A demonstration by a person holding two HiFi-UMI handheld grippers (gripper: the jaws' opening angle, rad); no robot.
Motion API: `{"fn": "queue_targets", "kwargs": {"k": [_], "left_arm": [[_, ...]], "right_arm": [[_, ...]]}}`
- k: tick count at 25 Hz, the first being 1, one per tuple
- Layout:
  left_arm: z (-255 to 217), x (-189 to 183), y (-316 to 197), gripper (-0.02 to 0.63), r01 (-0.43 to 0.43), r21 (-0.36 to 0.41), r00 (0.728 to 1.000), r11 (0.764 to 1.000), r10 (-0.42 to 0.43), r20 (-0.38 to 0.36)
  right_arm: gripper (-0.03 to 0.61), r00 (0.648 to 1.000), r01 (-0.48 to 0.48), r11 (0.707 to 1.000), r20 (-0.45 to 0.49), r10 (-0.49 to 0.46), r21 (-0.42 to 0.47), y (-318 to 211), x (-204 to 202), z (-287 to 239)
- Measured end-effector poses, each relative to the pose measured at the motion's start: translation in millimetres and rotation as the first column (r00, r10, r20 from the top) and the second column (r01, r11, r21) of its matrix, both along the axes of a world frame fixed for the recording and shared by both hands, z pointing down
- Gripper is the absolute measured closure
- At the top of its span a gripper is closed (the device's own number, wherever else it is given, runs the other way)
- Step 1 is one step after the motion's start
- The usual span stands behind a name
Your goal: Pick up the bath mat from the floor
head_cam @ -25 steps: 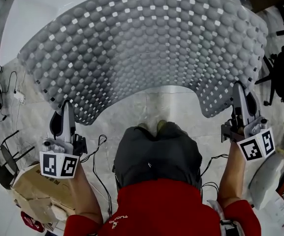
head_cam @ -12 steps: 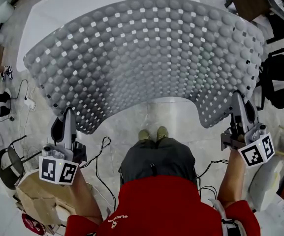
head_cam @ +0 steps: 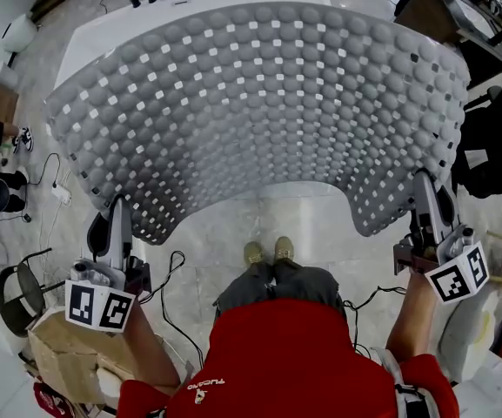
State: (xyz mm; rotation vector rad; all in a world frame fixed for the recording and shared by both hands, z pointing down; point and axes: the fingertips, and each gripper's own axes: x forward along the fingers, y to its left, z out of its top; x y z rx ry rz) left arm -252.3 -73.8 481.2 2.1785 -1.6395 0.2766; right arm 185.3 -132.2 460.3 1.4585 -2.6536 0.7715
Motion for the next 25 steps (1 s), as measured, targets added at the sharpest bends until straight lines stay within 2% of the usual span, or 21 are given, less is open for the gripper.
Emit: {"fn": "queue_targets", "kwargs": {"k": [8, 25], "left_arm": [[-6, 2, 2, 0.574, -0.022, 0.034, 1.000, 0.999, 0.022, -0.015], [-6, -2, 1, 0.574, -0.060, 0.046, 0.998, 0.997, 0.061, -0.024]], "right_arm": [[0.543, 1.000, -0.014, 0.999, 0.013, 0.013, 0.036, 5, 5, -7], [0.545, 1.000, -0.026, 0.998, -0.007, 0.027, 0.054, 8, -8, -14]]}}
